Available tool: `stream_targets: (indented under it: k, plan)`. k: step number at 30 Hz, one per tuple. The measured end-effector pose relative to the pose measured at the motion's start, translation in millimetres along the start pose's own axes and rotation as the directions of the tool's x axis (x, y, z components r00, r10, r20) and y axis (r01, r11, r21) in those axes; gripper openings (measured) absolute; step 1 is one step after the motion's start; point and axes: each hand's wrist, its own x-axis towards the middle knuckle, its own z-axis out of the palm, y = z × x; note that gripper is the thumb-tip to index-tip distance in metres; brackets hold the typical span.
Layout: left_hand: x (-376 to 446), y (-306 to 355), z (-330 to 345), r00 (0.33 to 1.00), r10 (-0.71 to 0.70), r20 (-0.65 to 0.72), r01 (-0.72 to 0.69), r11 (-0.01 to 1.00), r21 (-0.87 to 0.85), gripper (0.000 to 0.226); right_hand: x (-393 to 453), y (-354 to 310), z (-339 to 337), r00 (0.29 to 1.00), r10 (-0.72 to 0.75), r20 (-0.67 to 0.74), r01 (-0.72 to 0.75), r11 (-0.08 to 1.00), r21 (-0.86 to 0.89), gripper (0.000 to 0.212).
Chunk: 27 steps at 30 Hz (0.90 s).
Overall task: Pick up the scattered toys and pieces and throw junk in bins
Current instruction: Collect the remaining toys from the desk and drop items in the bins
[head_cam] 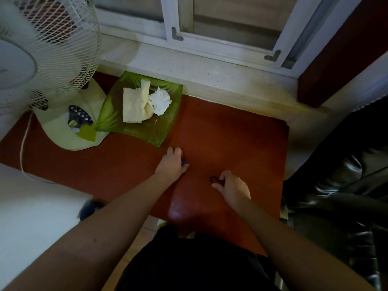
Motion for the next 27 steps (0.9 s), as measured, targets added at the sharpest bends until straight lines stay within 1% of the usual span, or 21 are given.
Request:
stream_targets:
  k: [3,5,7,10,11,12,13,14,15,16,17,18,19,20,23,25,27]
  plan:
    - [-9.2,1.6,5.3,0.997,0.073,-0.036,-0.072,0.997,0.039,0.033,2.6,0.2,-0.4,0.999,-0.037,0.018,0.037,0.999,-0.01,0.026]
    - [-14.8,1.5,10.9,0.994,0.087,-0.064,-0.084,0.995,0.05,0.026,3.9,1.3,0.2,0.998,-0.049,0.027,0.049,0.999,-0.01,0.021]
    - [-17.5,0.7,14.7,0.994,0.087,-0.072,-0.084,0.995,0.049,0.023,6.1,4.1,2.0,0.998,-0.058,0.014,0.057,0.998,0.013,0.018]
    - [-18.0,-0.9,14.6,0.996,0.072,-0.061,-0.074,0.997,-0.03,0.02,8.7,9.9,3.5,0.998,-0.06,-0.022,0.063,0.985,0.163,0.02]
    - [-18.2,0.0,13.7,0.995,0.071,-0.064,-0.076,0.994,-0.082,0.019,9.0,10.2,2.0,0.999,-0.036,-0.02,0.04,0.969,0.245,0.023]
    - [-18.9,3.1,12.6,0.994,0.079,-0.073,-0.088,0.986,-0.138,0.018,7.9,8.6,-0.2,1.0,0.011,-0.009,-0.007,0.931,0.365,0.025]
    - [-20.2,9.1,11.1,0.991,0.097,-0.09,-0.113,0.975,-0.193,0.017,6.0,4.8,-2.4,0.996,0.083,0.016,-0.078,0.837,0.541,0.026]
    - [-21.8,18.3,9.1,0.986,0.123,-0.114,-0.147,0.959,-0.242,0.017,4.5,-1.0,-2.8,0.981,0.175,0.088,-0.181,0.639,0.748,0.027]
    - [-23.6,29.7,7.2,0.977,0.158,-0.145,-0.194,0.94,-0.281,0.015,2.7,-8.1,-3.1,0.951,0.234,0.203,-0.278,0.353,0.894,0.029]
    - [-25.6,42.4,5.6,0.962,0.202,-0.182,-0.251,0.919,-0.305,0.014,0.2,-16.1,-4.9,0.914,0.252,0.319,-0.347,0.075,0.935,0.031]
    - [-28.4,55.4,4.2,0.944,0.251,-0.214,-0.31,0.895,-0.321,0.012,-1.4,-21.4,-5.4,0.884,0.228,0.408,-0.386,-0.137,0.912,0.035]
    - [-32.4,68.0,2.9,0.925,0.298,-0.236,-0.365,0.87,-0.333,0.011,-2.9,-24.8,-5.3,0.866,0.179,0.467,-0.413,-0.268,0.87,0.04]
    - [-36.7,79.1,2.7,0.907,0.343,-0.245,-0.412,0.845,-0.342,0.011,-4.8,-26.9,-4.8,0.862,0.11,0.494,-0.433,-0.346,0.832,0.046]
    - [-40.8,88.1,3.6,0.888,0.39,-0.244,-0.455,0.823,-0.34,0.011,-7.8,-27.5,-5.6,0.869,0.036,0.494,-0.443,-0.39,0.807,0.049]
    - [-48.2,104.4,12.9,0.841,0.511,-0.176,-0.541,0.791,-0.287,0.017,-12.4,-24.7,-12.1,0.88,-0.124,0.458,-0.458,-0.474,0.752,0.049]
    - [-49.5,109.3,17.3,0.831,0.538,-0.143,-0.556,0.784,-0.276,0.019,-12.5,-25.0,-18.4,0.876,-0.155,0.457,-0.464,-0.53,0.71,0.049]
    - [-49.2,111.3,17.9,0.821,0.55,-0.153,-0.57,0.773,-0.28,0.02,-9.2,-22.0,-19.7,0.877,-0.149,0.456,-0.457,-0.552,0.698,0.051]
